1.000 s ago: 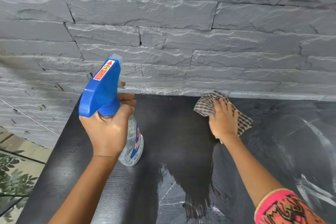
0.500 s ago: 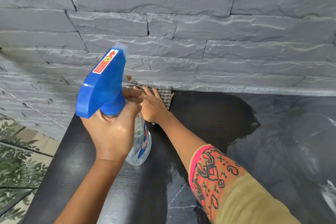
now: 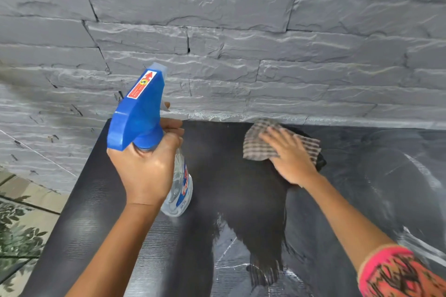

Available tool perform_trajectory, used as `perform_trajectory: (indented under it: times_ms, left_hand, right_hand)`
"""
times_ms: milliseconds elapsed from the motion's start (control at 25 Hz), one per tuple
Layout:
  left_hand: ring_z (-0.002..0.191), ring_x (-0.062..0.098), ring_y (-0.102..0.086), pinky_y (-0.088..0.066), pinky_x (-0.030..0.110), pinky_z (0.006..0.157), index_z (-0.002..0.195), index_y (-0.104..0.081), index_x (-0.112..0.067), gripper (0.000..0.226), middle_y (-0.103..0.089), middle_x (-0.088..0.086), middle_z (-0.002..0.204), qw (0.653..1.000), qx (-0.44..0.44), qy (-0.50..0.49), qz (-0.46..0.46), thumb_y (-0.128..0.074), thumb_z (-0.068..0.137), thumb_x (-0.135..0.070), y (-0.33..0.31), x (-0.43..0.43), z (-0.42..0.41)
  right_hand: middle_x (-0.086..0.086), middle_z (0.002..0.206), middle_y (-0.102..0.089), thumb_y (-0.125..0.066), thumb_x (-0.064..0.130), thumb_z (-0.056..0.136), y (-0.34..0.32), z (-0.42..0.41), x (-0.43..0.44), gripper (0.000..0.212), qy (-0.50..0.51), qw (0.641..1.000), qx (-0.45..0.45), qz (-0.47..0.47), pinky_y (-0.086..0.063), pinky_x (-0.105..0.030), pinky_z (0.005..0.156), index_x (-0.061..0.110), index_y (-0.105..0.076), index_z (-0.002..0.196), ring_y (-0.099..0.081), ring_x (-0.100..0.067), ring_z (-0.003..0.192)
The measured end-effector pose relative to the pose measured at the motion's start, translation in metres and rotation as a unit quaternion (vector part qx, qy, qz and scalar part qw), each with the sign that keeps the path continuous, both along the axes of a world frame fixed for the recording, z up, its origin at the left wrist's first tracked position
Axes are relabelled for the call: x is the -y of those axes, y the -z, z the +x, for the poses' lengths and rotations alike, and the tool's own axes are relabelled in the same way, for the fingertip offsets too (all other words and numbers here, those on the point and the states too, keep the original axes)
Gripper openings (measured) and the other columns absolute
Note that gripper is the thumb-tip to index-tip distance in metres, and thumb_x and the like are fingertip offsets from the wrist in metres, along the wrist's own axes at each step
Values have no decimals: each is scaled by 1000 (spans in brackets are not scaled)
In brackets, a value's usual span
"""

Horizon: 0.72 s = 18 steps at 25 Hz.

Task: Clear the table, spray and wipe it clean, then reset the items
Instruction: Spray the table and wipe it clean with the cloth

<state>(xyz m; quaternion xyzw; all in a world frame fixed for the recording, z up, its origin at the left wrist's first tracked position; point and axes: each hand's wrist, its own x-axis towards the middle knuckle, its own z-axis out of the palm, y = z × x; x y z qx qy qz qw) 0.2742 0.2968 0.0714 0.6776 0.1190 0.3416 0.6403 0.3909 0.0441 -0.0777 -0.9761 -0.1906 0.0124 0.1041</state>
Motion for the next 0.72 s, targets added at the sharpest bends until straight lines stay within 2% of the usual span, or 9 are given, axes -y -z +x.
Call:
perform_trajectory:
  times_ms: [80,160,280,360,440,520,640,720]
  left_hand:
    - [64,10,-65,-53,25,68,73,-60,-33,34,-68,-17,63,1000,2,-1,7,-52,64,0,-3,0,-1]
    - [64,10,-65,-54,26,69,77,-60,-29,30,-67,-17,63,1000,-10,5,5,-52,65,-2,-5,1,-2]
    - [65,8,-63,-52,27,72,65,-62,-29,24,-67,-19,61,998,-56,4,-7,-52,63,-7,-9,-1,-15]
    - [67,5,-62,-50,28,75,63,-61,-23,17,-68,-20,63,996,-86,0,-5,-51,62,-9,-8,-3,-35]
    - [71,12,-63,-50,28,76,65,-62,-29,22,-69,-18,68,996,-91,-12,-8,-52,62,-9,-8,-8,-63]
    - [71,14,-63,-51,22,73,66,-62,-34,30,-70,-18,73,996,-89,-18,-11,-52,62,-6,-7,-14,-87]
    - [65,9,-63,-51,20,69,69,-61,-30,30,-71,-16,75,995,-96,-26,-2,-52,62,-3,-6,-23,-120]
    - [63,6,-63,-51,19,69,66,-63,-34,34,-71,-11,76,994,-102,-34,-4,-51,61,-3,-6,-25,-135]
  right_hand:
    - [6,158,-11,-41,28,94,-2,12,1,58,115,993,-17,-15,-1,-50,117,37,-17,147,-2,-20,145]
    - [4,159,-3,-36,37,95,-2,5,-24,57,135,990,-34,-22,4,-54,114,36,-13,148,4,-24,145]
    - [6,159,4,-36,40,94,1,-48,-65,60,21,999,-37,-19,12,-55,113,40,-8,147,13,-25,144]
    - [10,157,9,-41,40,92,1,-104,-76,65,-80,996,-25,-15,20,-52,110,44,-4,146,18,-24,143]
    - [12,156,12,-48,35,88,4,-159,-73,76,-175,984,-25,-9,26,-49,108,46,1,145,23,-20,142]
    - [14,157,10,-52,30,84,6,-188,-53,84,-209,977,-31,-19,25,-45,110,47,3,145,21,-17,142]
    - [16,154,11,-45,28,87,0,-167,-37,75,-105,994,-5,-36,18,-43,113,46,-1,145,11,-19,145]
    - [9,157,8,-41,33,93,-6,-134,-57,65,6,999,-20,-36,8,-50,115,42,-6,147,7,-24,145]
